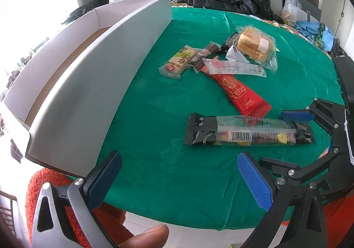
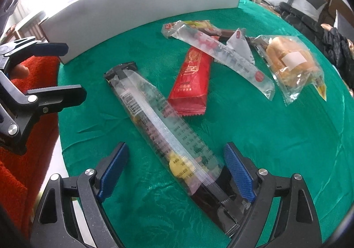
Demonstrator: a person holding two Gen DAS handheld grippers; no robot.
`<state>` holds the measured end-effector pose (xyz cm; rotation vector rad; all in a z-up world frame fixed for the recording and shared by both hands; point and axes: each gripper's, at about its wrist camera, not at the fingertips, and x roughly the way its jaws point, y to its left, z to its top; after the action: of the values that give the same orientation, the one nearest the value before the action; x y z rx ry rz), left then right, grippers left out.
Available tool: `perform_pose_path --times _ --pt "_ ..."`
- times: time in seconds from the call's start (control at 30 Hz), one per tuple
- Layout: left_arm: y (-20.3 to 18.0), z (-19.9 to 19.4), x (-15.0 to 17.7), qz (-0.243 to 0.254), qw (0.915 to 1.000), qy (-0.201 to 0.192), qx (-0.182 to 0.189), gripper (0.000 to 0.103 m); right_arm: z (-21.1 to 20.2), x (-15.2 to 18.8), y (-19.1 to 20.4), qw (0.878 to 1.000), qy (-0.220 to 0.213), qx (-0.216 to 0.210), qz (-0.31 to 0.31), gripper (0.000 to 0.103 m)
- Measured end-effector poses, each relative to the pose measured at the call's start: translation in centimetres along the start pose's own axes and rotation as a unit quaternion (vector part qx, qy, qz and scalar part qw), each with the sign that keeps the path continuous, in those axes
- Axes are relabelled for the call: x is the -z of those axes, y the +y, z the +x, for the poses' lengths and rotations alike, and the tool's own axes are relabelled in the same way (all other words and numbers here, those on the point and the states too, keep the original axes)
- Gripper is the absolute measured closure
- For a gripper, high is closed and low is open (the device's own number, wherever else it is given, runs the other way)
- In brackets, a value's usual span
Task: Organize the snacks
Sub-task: 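Move the right tool to the long clear black-ended snack stick and grasp it, then lift the black-ended snack stick off the sheet with the right tool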
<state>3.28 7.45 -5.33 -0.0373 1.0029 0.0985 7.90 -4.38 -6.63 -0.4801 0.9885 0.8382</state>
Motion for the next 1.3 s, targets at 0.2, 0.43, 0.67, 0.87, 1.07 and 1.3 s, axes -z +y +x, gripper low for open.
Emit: perform_pose_path --times 0.2,0.43,0.67,0.87,1.07,1.3 --pt "-0.1 0.1 0.0 0.0 1.0 0.0 -0.001 0.0 -0.4 0.4 -0.2 1.0 0.002 0.002 0.004 0.016" --pt "-0.1 0.1 0.0 0.001 1.0 0.0 -0.004 0.0 -0.6 0.4 -0.5 1.0 0.007 0.002 0.003 0.03" --pt "0.2 -0.2 -0.1 -0.002 0.9999 -0.008 -0.007 0.0 -1.2 0.2 -1.5 1.0 0.007 -0.005 0.015 0.072" --pt "0.7 -0.2 -0.1 -0.007 0.9999 -0.009 -0.005 0.0 -2.4 1.7 -1.7 0.999 0.016 -0.008 0.036 0.079" --pt "0.0 0.8 0.1 -0.001 1.0 0.002 0.003 0.0 -5.3 6.2 -2.4 0.996 0.029 0.025 0.08 0.079" --pt "-3.6 2.2 -0.2 0.045 0.9988 0.016 0.012 0.0 -7.7 10.1 -11.6 0.948 -0.014 0.154 0.28 0.079"
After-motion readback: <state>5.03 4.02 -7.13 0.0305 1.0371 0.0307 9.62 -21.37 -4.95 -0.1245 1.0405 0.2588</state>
